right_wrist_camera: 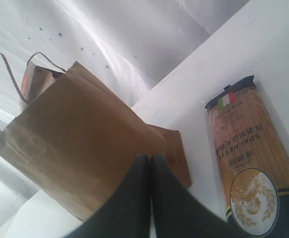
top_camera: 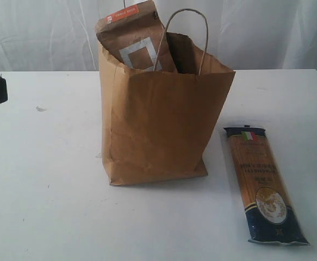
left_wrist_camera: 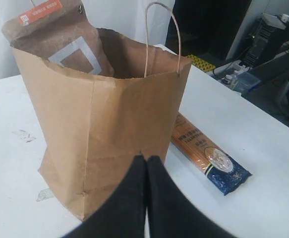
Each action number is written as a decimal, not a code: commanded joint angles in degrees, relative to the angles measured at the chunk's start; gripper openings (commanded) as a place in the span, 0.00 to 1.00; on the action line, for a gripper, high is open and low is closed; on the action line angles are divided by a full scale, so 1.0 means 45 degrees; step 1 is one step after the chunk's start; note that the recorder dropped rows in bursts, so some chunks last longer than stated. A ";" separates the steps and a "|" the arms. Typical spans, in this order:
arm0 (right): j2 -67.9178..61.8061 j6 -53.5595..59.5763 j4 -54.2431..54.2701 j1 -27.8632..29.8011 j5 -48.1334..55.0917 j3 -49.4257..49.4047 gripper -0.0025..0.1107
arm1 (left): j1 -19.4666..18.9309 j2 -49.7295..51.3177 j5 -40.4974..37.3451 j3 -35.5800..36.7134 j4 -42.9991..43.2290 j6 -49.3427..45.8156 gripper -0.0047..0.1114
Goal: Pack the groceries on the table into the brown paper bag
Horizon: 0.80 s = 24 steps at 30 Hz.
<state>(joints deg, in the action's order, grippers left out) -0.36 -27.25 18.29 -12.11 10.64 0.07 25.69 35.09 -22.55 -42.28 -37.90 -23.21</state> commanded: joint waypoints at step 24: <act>0.0081 0.0105 -0.0031 0.0036 -0.0085 -0.0015 0.02 | -0.0637 -0.7409 0.4033 0.9067 0.4600 0.5810 0.04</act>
<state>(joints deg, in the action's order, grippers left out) -0.36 -27.25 18.29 -12.11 10.64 0.07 23.94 5.82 -6.20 -6.18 -18.35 -0.95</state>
